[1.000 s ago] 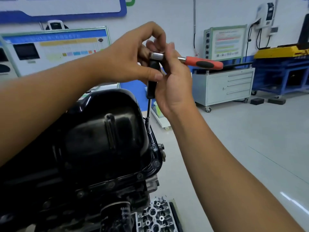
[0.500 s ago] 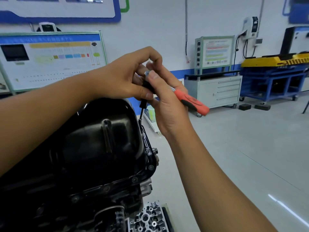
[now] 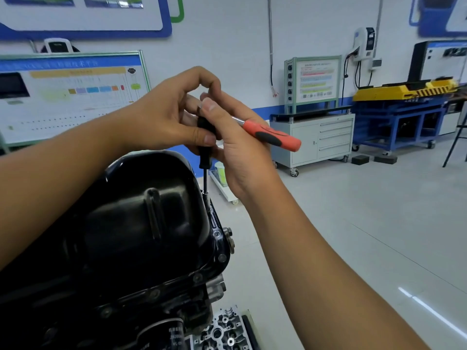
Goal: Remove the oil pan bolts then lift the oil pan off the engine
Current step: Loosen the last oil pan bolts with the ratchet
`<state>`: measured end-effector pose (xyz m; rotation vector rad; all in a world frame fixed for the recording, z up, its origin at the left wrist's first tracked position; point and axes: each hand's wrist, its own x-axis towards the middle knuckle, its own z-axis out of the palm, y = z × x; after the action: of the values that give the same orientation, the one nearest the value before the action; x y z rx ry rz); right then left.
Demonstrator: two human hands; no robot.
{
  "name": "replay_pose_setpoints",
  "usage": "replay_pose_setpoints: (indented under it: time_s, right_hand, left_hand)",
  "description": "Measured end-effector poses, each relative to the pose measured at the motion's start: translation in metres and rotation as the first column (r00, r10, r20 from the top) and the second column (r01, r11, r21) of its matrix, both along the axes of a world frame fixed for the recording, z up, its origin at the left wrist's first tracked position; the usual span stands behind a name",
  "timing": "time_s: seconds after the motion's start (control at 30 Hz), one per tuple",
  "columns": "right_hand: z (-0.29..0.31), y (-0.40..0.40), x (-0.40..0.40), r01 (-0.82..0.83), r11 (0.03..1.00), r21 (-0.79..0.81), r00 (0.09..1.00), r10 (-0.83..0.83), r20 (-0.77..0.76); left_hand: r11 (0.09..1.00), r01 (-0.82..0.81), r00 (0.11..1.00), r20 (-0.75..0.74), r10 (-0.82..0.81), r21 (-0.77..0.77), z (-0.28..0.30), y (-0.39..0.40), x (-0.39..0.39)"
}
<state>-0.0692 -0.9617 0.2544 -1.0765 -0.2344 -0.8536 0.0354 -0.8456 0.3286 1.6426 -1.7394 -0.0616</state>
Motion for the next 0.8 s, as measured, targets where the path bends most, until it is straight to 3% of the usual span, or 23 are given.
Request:
replay_pose_setpoints:
  time_s: [0.3, 0.6, 0.8]
  right_hand:
    - [-0.002, -0.001, 0.002, -0.009, 1.0, 0.005, 1.0, 0.009, -0.01]
    - [-0.015, 0.005, 0.009, 0.069, 0.998, 0.0, 0.997, -0.069, 0.046]
    - [-0.015, 0.011, 0.02, 0.082, 0.985, 0.15, 0.987, -0.101, 0.124]
  left_hand:
    - [1.0, 0.015, 1.0, 0.023, -0.015, -0.002, -0.002, -0.004, -0.002]
    - [0.979, 0.051, 0.999, -0.02, -0.048, 0.195, 0.015, -0.007, 0.01]
    - [0.988, 0.072, 0.984, -0.171, -0.048, 0.138, 0.0, -0.006, 0.022]
